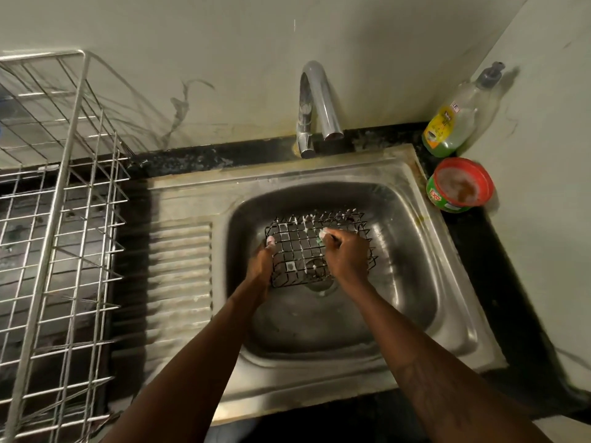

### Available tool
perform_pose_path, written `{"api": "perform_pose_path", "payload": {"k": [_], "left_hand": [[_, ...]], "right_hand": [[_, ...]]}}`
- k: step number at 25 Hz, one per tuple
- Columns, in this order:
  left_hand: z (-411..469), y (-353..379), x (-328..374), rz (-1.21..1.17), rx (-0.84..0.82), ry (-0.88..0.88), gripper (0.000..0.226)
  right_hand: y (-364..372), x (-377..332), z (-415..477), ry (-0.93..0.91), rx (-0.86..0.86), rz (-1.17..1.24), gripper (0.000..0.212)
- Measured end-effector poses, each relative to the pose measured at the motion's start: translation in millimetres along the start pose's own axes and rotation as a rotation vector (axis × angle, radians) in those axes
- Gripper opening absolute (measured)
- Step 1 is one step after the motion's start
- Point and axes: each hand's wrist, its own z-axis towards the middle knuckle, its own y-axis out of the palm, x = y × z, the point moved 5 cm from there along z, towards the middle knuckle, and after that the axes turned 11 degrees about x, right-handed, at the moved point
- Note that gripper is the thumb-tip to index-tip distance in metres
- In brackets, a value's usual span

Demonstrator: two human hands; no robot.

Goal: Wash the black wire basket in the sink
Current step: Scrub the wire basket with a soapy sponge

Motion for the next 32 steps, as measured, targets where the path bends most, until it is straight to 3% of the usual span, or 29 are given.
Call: {"api": "perform_pose_path", "payload": {"k": [3, 7, 9, 12, 17, 19, 23, 27, 29, 32], "left_hand": [[1.2, -1.5, -1.8, 0.071, 0.028, 0.053, 0.062], [-8.9, 1.2, 4.1, 0.111, -0.042, 0.128, 0.024], [-6.1, 1.2, 3.3, 0.124, -0.053, 0.093, 0.02], [-1.3, 1.4, 2.5, 0.221, -0.038, 0.028, 0.034], [4.3, 11.9, -0.5, 0.331, -0.112, -0.127, 0.028], [3.9, 14.6, -2.1, 0.286, -0.129, -0.167, 0.024], [7.2, 10.4, -11.8, 0.243, -0.142, -0.209, 0.026], [11.0, 15.0, -12.0, 0.178, -0.103, -0.171, 0.02], [11.8, 18.3, -10.6, 0.122, -0.083, -0.17, 0.016], [11.9, 18.9, -6.2, 0.119, -0.043, -0.15, 0.015]], "right_hand": [[21.1, -11.6, 0.7, -0.052, -0.044, -0.001, 0.02], [41.8, -22.2, -2.6, -0.06, -0.098, -0.026, 0.024], [52.6, -28.5, -2.9, -0.086, -0.124, -0.045, 0.026], [76.4, -38.1, -7.2, -0.141, -0.269, -0.113, 0.029], [84.6, -37.6, -8.2, -0.332, -0.399, -0.294, 0.027], [65.9, -19.9, 4.6, -0.272, -0.36, -0.318, 0.028], [-3.8, 41.6, 50.0, 0.002, -0.047, -0.473, 0.039], [-9.0, 55.9, 61.4, 0.158, 0.038, -0.515, 0.029], [19.5, 30.4, 40.2, 0.107, -0.045, -0.447, 0.025], [71.3, -19.4, -7.5, -0.166, -0.3, -0.347, 0.031]]}}
